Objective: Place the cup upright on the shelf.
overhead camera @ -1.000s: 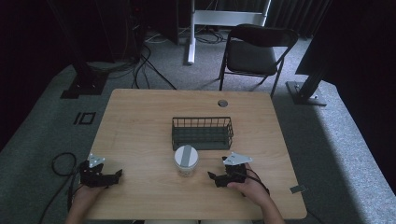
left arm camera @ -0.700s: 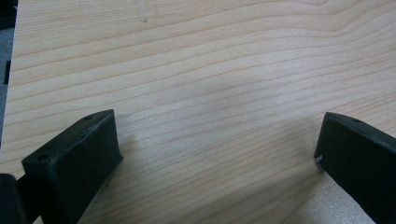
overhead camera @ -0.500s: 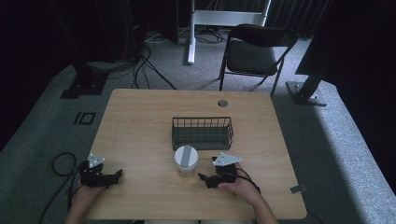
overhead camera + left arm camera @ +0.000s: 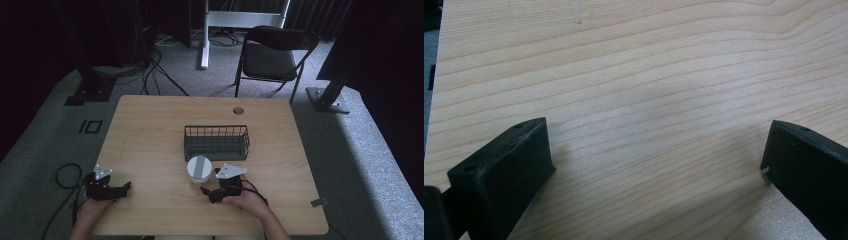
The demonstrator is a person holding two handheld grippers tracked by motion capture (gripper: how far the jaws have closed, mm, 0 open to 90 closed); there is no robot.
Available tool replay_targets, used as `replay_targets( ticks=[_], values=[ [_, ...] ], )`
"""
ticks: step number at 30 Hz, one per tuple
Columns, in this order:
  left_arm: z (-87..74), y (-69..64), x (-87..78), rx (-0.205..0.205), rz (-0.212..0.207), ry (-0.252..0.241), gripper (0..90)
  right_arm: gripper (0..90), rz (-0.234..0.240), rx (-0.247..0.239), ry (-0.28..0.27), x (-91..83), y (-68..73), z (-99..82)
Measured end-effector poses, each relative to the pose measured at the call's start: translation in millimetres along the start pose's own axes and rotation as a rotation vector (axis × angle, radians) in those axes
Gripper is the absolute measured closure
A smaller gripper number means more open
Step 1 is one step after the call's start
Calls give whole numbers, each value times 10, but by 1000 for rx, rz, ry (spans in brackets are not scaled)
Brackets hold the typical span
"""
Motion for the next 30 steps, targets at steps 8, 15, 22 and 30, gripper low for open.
replay_targets(
  ticks=[8,15,22,30],
  values=[
    [0,0,0,0,0,0,1,116,0,-1,-26,88,25,47],
    [0,0,0,0,0,0,1,116,14,32,-69,134,35,66],
    [0,0,0,0,0,0,1,145,15,48,-90,195,59,87],
    [0,0,0,0,0,0,1,151,5,52,-94,249,74,80]
  ],
)
Point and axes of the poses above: each handheld gripper's, and its own axes: x roughly forward along the jaws, z roughly out of its top, y roughly to its left, the point moved 3 cm from there along x, roughly forward along the jaws, and after that the axes turned 4 degrees about -y, right-handed, at the moved point
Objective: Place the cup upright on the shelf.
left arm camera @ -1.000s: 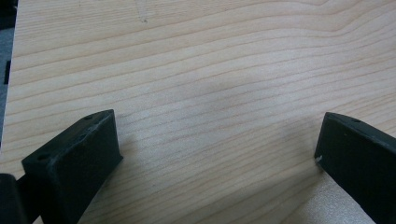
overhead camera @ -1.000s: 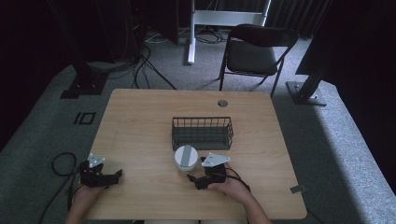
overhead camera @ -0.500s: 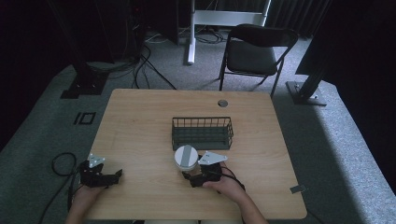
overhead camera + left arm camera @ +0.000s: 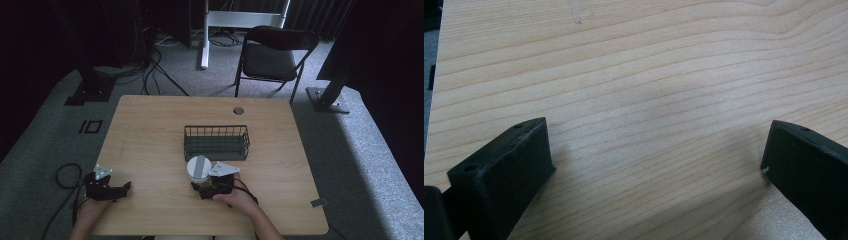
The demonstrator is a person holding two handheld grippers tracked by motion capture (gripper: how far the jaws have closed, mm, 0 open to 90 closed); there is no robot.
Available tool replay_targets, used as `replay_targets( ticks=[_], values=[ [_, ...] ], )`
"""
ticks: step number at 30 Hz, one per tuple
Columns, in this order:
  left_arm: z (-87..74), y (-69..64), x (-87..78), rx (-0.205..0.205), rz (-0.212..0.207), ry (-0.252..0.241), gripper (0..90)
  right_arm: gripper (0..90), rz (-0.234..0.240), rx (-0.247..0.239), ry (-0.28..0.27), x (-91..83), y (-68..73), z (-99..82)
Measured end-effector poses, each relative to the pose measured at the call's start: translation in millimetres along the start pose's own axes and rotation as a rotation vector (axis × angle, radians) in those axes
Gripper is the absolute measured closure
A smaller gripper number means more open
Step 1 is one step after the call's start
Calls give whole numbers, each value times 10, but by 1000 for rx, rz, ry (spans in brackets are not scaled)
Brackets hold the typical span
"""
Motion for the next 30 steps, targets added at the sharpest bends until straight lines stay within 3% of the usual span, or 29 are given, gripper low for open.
replay_targets(
  ticks=[30],
  values=[
    [0,0,0,0,0,0,1,173,-32,27,-28,94,54,56]
  ],
)
Point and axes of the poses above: each handheld gripper's, and its own axes: x roughly forward along the jaws, z roughly out of its top, y roughly to its left, the point moved 3 cm from there along x, roughly forward along the jaws, and after that the axes turned 4 degrees about -y, right-handed, at the moved point
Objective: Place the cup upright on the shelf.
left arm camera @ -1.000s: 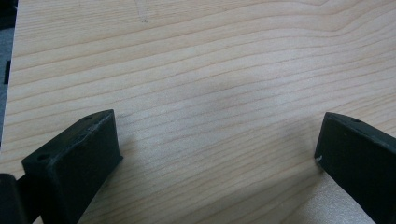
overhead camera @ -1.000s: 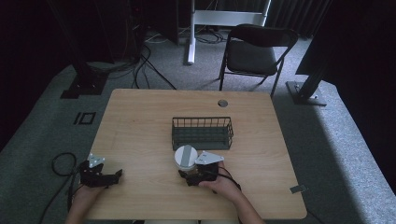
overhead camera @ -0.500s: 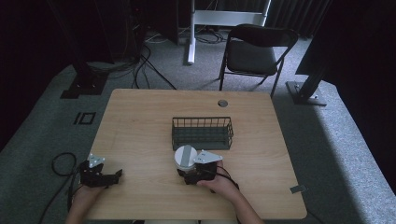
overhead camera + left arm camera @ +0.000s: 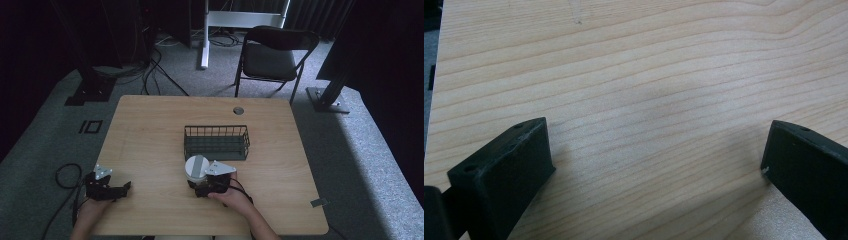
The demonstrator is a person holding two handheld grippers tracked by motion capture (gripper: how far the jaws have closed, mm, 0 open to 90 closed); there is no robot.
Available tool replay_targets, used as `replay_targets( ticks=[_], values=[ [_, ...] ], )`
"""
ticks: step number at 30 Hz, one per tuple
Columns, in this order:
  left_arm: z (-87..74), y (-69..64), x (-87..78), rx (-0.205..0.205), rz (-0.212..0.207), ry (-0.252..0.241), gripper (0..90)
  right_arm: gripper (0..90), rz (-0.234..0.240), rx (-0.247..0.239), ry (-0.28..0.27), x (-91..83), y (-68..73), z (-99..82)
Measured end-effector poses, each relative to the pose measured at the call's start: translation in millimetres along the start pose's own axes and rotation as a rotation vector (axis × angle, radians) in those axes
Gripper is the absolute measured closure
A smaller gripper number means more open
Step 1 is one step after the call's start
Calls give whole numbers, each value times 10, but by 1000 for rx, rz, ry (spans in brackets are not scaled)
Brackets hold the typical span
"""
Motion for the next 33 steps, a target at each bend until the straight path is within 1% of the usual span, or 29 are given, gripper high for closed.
replay_targets(
  ticks=[1,2,8,10,12,14,17,21,23,24,28,30,32,33],
  values=[
    [0,0,0,0,0,0,1,182,4,23,-12,-7,-10,9],
    [0,0,0,0,0,0,1,183,3,30,-19,-11,-16,15],
    [0,0,0,0,0,0,1,184,-3,5,-4,-28,-23,19],
    [0,0,0,0,0,0,1,184,0,18,-3,-32,-22,23],
    [0,0,0,0,0,0,1,184,-1,13,-10,-42,-14,32],
    [0,0,0,0,0,0,1,184,13,11,-9,-55,-6,53],
    [0,0,0,0,0,0,1,184,14,-1,-9,-79,3,111],
    [0,0,0,0,0,0,1,184,20,-6,-33,-131,14,225],
    [0,0,0,0,0,0,1,184,21,-16,-42,-154,18,278],
    [0,0,0,0,0,0,1,184,16,-17,-49,-167,18,309],
    [0,0,0,0,0,0,1,184,26,-7,-70,-219,-1,422],
    [0,0,0,0,0,0,1,184,19,-9,-85,-238,-21,472],
    [0,0,0,0,0,0,1,184,19,-12,-86,-247,-29,494],
    [0,0,0,0,0,0,1,184,11,-19,-91,-253,-36,515]
  ],
)
Point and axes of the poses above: each handheld gripper's, and its own axes: x roughly forward along the jaws, z roughly out of its top, y roughly to its left, the point moved 3 cm from there along x, roughly forward along the jaws, and after that the axes turned 4 degrees about -y, right-handed, at the moved point
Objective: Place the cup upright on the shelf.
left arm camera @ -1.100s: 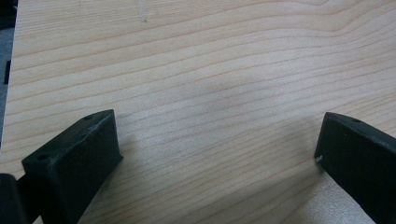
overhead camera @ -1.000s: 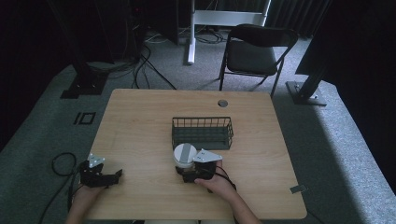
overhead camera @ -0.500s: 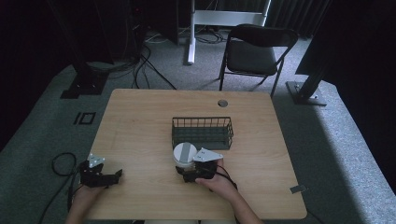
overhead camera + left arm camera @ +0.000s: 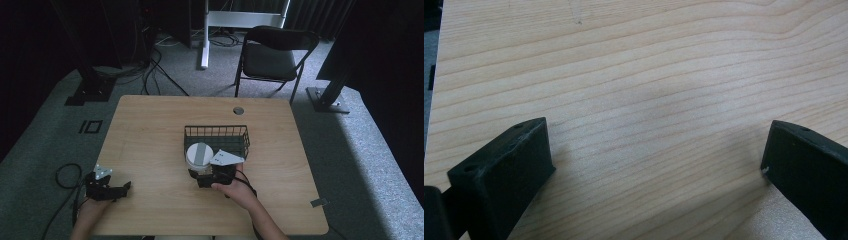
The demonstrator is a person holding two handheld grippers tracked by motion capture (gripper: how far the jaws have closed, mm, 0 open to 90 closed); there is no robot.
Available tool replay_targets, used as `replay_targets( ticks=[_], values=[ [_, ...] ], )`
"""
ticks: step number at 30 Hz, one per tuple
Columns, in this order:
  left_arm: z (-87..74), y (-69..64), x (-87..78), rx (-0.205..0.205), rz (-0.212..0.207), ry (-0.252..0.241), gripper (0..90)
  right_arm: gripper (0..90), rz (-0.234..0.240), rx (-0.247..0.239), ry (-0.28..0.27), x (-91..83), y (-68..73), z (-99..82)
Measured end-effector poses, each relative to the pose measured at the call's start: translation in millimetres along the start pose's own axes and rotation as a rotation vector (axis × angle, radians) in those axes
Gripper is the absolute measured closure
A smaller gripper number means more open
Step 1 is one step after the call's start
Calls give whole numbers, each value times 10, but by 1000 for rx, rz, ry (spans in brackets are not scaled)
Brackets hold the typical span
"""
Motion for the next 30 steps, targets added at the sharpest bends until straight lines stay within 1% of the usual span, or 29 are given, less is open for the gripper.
replay_targets(
  ticks=[4,9,12,16,18,20,22,24,25,26,30],
  values=[
    [0,0,0,0,0,0,1,184,-9,-12,-14,-33,-37,110],
    [0,0,1,0,0,-1,1,184,-18,-15,-42,-74,-81,249],
    [0,0,0,0,0,-1,1,184,-33,-24,-55,-98,-116,330],
    [0,0,0,0,0,0,1,184,-74,-22,-84,-128,-153,422],
    [0,0,0,0,0,0,1,184,-106,-32,-83,-127,-185,448],
    [0,0,0,0,0,0,1,184,-125,-15,-85,-124,-228,464],
    [0,0,0,0,0,0,1,184,-147,-15,-85,-126,-271,478],
    [0,0,0,0,0,0,1,184,-148,-9,-87,-130,-293,487],
    [0,0,0,0,0,0,1,184,-163,-7,-100,-145,-321,509],
    [0,0,1,0,0,-1,1,184,-167,-7,-101,-151,-337,521],
    [0,0,0,0,0,0,1,184,-216,2,-113,-167,-416,568]
  ],
)
Point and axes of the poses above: each handheld gripper's, and its own axes: x roughly forward along the jaws, z roughly out of its top, y roughly to its left, the point moved 3 cm from there along x, roughly forward along the jaws, and after that the axes turned 4 degrees about -y, right-handed, at the moved point
